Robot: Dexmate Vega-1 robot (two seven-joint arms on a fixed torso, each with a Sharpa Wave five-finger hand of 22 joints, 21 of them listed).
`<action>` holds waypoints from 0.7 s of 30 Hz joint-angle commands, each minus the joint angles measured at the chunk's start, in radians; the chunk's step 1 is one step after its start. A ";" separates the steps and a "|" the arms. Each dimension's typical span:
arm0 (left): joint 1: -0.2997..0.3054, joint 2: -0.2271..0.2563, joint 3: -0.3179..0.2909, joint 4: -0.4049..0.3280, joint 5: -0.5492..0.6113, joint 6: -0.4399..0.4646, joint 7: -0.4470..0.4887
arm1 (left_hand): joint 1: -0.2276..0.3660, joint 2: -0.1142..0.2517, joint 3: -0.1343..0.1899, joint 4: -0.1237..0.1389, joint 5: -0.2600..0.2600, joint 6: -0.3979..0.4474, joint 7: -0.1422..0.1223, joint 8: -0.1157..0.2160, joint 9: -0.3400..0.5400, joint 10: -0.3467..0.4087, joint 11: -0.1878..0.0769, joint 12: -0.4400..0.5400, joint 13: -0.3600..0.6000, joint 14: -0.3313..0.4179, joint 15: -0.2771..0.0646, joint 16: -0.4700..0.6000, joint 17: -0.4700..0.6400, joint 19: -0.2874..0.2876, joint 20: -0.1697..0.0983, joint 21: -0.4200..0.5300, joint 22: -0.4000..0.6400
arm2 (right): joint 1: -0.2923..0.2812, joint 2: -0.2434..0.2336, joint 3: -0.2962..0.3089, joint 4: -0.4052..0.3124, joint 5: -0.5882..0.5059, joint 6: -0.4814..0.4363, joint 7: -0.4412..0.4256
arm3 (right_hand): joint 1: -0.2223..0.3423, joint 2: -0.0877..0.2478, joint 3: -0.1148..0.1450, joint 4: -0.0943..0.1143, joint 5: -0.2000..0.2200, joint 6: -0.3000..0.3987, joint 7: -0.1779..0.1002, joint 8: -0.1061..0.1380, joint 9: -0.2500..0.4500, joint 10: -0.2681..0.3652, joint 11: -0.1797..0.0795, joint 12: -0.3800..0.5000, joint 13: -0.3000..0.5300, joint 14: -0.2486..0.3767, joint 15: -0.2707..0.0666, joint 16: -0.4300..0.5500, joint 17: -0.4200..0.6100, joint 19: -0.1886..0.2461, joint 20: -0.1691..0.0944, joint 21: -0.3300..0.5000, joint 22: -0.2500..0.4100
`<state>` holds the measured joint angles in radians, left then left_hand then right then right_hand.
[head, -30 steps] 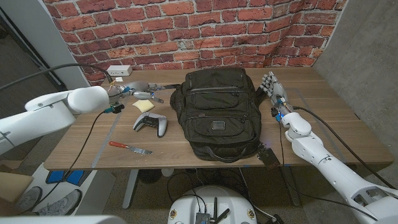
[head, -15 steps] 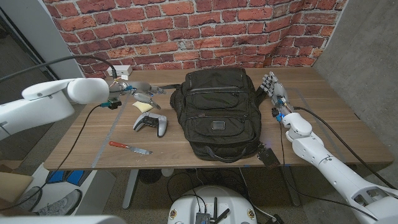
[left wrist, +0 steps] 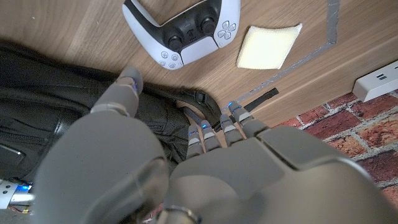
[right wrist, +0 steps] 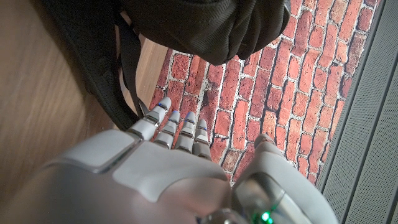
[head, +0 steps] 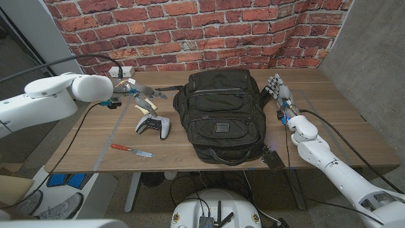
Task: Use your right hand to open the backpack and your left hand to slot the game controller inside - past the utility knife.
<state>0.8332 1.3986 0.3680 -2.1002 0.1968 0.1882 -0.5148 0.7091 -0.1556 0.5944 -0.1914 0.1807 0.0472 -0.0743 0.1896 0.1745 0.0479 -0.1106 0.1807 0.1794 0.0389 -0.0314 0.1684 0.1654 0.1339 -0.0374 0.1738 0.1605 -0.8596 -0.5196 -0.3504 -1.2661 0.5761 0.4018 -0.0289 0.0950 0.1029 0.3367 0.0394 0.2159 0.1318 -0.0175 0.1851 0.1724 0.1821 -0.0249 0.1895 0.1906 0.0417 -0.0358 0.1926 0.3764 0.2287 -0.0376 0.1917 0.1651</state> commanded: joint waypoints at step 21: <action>-0.059 -0.092 0.095 0.028 0.280 -0.033 -0.181 | 0.083 -0.009 -0.054 0.016 0.009 -0.133 0.056 0.004 0.006 -0.111 0.047 -0.001 0.007 -0.182 0.020 -0.004 0.006 -0.131 -0.083 -0.002 0.004 | -0.002 -0.001 0.002 -0.010 -0.012 -0.011 -0.026 | 0.002 0.019 0.013 0.000 -0.004 0.010 0.002 0.004 0.003 0.009 0.004 0.005 0.000 0.015 -0.006 0.006 -0.008 0.013 -0.011 -0.001 0.003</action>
<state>0.7791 1.3409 0.4394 -2.0849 0.4094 0.1421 -0.6563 0.7742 -0.1656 0.5487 -0.1766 0.1850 -0.0695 -0.0220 0.1896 0.1794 -0.0454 -0.0675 0.1807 0.1842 -0.1191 -0.0229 0.1684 0.1653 0.0161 -0.0324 0.1700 0.1605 -0.8622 -0.5201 -0.3504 -1.2754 0.5665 0.3938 -0.0501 0.0950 0.1028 0.3446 0.0397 0.2159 0.1318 -0.0175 0.1851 0.1748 0.1859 -0.0211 0.1894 0.1908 0.0526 -0.0358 0.1925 0.3662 0.2287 -0.0376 0.1917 0.1651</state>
